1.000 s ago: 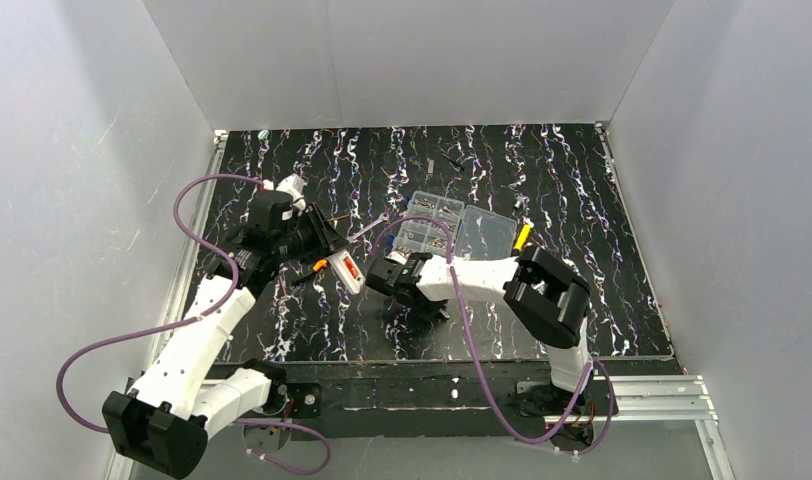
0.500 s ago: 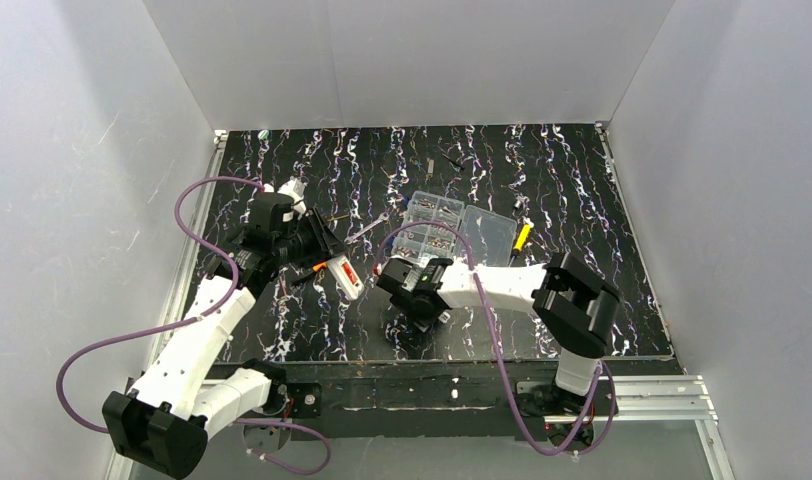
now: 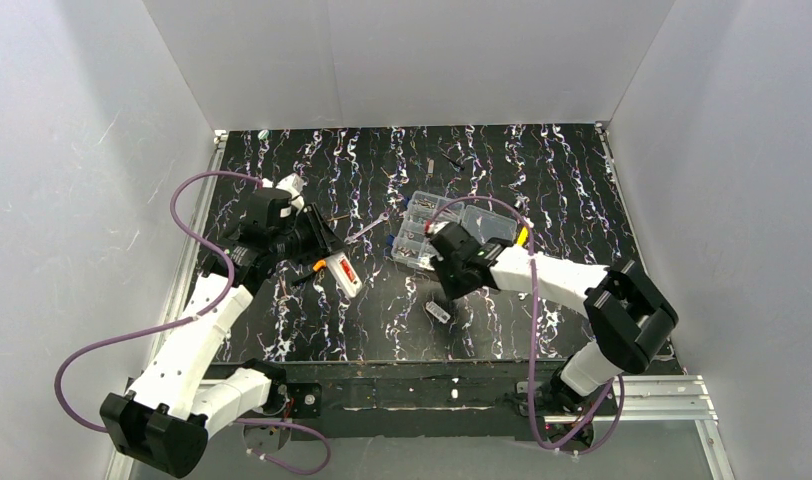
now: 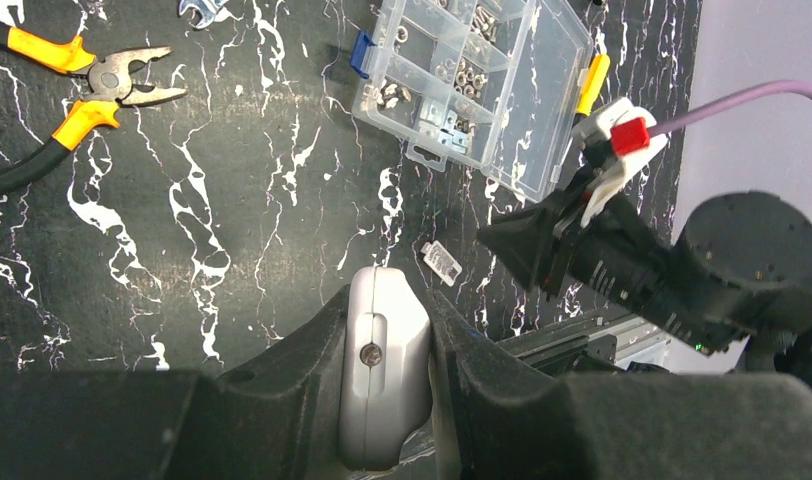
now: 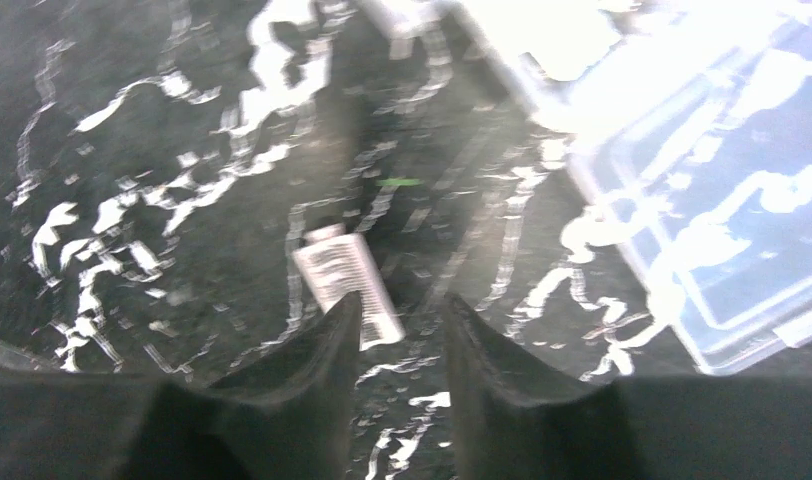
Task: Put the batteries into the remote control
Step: Adjust the battery cover at the center of the board.
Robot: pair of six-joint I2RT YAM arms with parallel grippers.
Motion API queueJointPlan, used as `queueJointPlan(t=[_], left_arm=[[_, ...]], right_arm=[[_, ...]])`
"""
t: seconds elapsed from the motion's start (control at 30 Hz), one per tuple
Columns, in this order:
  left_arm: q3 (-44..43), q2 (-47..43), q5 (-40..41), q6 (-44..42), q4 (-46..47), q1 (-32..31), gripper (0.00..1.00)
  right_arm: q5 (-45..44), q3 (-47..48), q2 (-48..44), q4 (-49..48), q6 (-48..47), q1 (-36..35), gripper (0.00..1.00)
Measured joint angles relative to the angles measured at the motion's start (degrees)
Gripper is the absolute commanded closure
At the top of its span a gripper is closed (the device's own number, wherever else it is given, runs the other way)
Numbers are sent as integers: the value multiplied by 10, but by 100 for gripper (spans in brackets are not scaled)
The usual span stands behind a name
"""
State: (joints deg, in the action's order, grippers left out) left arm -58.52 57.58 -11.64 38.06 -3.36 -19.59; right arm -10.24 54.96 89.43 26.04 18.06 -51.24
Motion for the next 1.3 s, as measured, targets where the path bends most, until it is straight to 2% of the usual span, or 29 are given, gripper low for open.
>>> queueJointPlan(t=[0.1, 0.2, 0.33, 0.57, 0.87, 1.3], left_arm=[[-8, 6, -3, -2, -1, 0, 100], [-10, 14, -21, -5, 8, 0, 100], [-10, 23, -53, -10, 37, 0, 100], [-10, 24, -75, -10, 61, 0, 100], [-10, 23, -77, -10, 61, 0, 100], [7, -2, -70, -15, 60, 0, 100]], right_arm=[[27, -20, -9, -12, -1, 50, 82], [55, -35, -6, -24, -6, 60, 94], [77, -50, 3, -42, -3, 59, 97], [94, -60, 3, -51, 2, 59, 91], [152, -82, -9, -68, 1, 54, 92], [195, -84, -9, -53, 5, 5, 92]])
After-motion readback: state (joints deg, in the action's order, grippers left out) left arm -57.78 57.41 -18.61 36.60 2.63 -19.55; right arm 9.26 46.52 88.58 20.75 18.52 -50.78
